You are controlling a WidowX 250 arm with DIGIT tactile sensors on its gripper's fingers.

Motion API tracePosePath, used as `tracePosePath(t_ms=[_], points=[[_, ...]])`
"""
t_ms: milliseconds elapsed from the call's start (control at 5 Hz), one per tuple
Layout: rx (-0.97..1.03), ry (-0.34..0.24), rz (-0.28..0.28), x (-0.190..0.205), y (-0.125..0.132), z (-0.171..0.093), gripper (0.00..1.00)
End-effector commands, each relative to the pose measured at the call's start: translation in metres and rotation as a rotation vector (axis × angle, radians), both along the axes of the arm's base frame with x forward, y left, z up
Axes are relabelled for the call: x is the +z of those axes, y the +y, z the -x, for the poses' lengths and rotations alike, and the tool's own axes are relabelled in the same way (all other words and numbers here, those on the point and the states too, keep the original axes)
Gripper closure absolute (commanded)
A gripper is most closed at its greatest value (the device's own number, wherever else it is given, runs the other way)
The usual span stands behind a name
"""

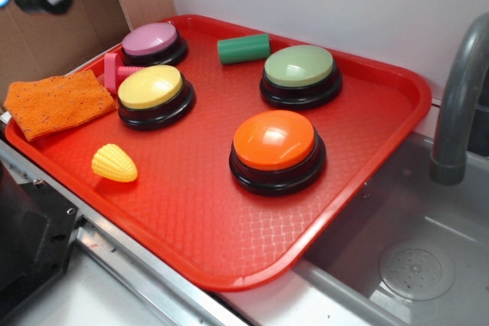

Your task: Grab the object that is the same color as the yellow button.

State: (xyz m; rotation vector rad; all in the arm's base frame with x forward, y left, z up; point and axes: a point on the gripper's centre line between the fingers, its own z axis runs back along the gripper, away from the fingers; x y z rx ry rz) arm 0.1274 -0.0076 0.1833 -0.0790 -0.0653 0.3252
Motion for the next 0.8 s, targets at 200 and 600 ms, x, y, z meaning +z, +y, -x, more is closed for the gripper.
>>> tracePosePath(t_ms=[200, 600], points=[[0.551, 0.138, 0.168, -0.102, 0.003, -0.017, 0.00], [0.745, 0.235, 0.150, -0.145, -0.001, -0.017, 0.00]])
